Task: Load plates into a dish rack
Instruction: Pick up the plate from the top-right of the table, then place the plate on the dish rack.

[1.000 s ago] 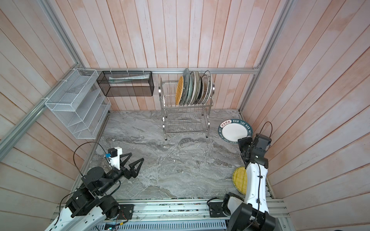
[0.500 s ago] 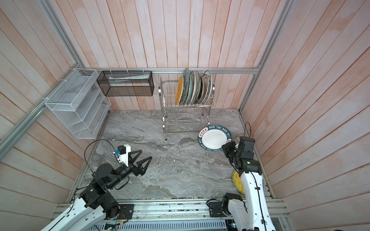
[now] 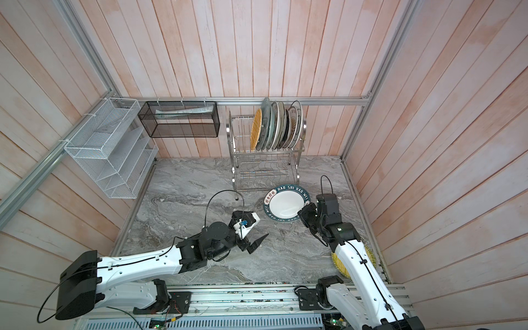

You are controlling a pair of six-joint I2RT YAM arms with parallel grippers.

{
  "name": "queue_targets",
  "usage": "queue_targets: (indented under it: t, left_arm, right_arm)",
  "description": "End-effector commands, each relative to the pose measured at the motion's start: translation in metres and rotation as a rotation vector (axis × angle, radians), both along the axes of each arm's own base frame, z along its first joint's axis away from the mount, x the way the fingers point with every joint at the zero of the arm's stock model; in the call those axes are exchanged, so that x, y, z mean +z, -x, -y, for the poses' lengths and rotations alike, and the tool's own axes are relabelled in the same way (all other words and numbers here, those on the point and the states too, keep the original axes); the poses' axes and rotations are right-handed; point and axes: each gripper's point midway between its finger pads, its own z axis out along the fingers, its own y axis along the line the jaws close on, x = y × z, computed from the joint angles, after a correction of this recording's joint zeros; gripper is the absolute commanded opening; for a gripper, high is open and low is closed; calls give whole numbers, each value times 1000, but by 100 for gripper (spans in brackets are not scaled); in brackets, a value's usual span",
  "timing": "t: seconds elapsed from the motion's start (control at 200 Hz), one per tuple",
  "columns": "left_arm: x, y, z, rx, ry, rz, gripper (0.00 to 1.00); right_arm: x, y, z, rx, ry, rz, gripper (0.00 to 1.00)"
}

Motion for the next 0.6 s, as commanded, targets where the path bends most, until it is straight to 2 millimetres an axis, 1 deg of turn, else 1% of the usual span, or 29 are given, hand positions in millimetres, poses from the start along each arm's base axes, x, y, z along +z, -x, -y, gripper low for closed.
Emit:
queue_targets:
  t: [0.0, 0.11, 0.215, 0.35, 0.42, 0.535, 0.595]
  left_arm:
    - [6, -9, 12, -14, -165, 239, 100]
    - [2, -14, 26, -28, -245, 334, 96]
    - [0, -20, 35, -30, -282, 380, 91]
    - [-6, -26, 48, -37, -323, 397, 78]
    - [-9, -32, 52, -20, -342, 400, 71]
    - [-20, -34, 63, -40, -370, 385, 59]
    - [-24, -36, 67, -42, -380, 383, 57]
  right_arm:
    - [28, -13, -6, -26, -31, 92, 0]
    - [29, -13, -13, -11, -35, 95, 0]
    - [29, -12, -19, 2, -39, 93, 0]
    - [28, -10, -24, 19, -48, 91, 0]
    - [26, -9, -25, 20, -55, 88, 0]
    - [29, -8, -27, 25, -60, 95, 0]
    - [31, -8, -27, 26, -60, 97, 0]
